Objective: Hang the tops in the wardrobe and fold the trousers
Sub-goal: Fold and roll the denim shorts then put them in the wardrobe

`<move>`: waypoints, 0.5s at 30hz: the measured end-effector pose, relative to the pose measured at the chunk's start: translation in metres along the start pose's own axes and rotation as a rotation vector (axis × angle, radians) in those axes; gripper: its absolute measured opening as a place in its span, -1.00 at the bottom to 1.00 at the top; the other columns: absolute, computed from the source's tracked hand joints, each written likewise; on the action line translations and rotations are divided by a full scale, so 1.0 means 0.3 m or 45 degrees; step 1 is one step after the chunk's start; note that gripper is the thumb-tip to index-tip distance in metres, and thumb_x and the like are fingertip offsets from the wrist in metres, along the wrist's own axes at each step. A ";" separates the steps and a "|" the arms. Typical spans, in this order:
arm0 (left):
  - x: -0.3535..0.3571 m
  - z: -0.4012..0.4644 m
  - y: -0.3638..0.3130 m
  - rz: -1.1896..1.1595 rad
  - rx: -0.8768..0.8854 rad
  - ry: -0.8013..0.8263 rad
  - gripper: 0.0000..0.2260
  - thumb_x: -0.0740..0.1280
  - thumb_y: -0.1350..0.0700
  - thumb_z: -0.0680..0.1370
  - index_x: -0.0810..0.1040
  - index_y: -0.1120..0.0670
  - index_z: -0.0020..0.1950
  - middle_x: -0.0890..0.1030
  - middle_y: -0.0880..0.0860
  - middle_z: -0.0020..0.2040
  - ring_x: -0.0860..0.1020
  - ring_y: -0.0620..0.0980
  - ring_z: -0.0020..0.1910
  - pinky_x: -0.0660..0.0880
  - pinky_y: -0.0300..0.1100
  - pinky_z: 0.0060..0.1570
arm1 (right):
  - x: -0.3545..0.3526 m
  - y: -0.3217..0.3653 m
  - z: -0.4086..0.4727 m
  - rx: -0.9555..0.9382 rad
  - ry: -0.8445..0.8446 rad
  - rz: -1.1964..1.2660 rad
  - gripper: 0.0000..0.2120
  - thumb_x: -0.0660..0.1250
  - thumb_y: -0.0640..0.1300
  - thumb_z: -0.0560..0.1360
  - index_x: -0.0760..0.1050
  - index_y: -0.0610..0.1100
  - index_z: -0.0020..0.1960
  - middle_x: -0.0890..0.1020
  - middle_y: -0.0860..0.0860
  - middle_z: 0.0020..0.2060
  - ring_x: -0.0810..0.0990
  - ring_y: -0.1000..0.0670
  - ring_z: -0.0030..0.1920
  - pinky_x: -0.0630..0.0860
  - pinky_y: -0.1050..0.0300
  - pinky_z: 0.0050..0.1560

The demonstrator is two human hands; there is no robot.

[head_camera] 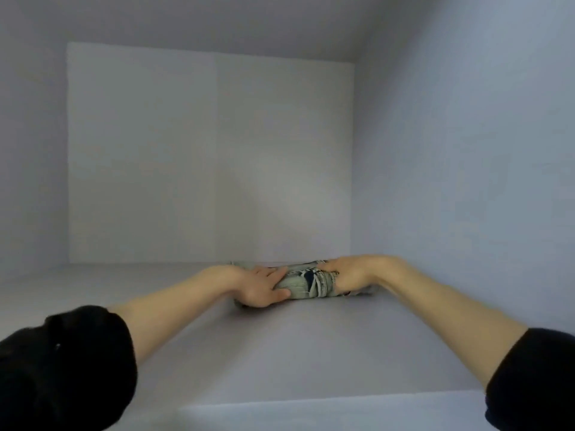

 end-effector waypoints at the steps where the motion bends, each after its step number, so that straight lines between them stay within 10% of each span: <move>1: -0.006 0.024 0.008 0.017 0.018 0.028 -0.42 -0.05 -0.13 0.65 -0.25 0.05 0.54 -0.11 0.07 0.56 -0.09 0.04 0.53 -0.13 -0.08 0.45 | -0.027 -0.008 0.017 -0.003 0.079 -0.016 -0.39 0.20 -0.21 0.55 0.07 -0.01 0.53 0.28 -0.12 0.45 0.35 -0.10 0.35 0.36 0.14 0.28; 9: 0.016 0.276 0.085 0.116 -0.012 -0.187 -0.45 -0.05 -0.11 0.65 -0.27 -0.05 0.53 -0.14 0.00 0.56 -0.13 -0.01 0.53 -0.16 0.12 0.47 | -0.001 -0.114 0.267 0.080 -0.040 -0.349 -0.35 0.10 -0.34 0.55 -0.01 0.06 0.54 0.35 -0.10 0.40 0.40 -0.13 0.33 0.37 0.11 0.28; 15: 0.018 0.498 0.125 0.043 -0.058 -0.155 -0.46 -0.08 -0.16 0.64 -0.28 -0.09 0.52 -0.18 0.00 0.56 -0.20 0.00 0.53 -0.23 0.14 0.46 | 0.057 -0.229 0.429 0.116 -0.151 -0.245 -0.31 0.10 -0.31 0.56 -0.18 -0.02 0.55 0.03 -0.09 0.53 0.04 -0.10 0.51 0.08 -0.02 0.47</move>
Point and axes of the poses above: each hand's wrist, its own z-axis towards the middle knuckle, its own x-axis out of the palm, y = z × x, the point moved 6 cm from there along z, towards the middle knuckle
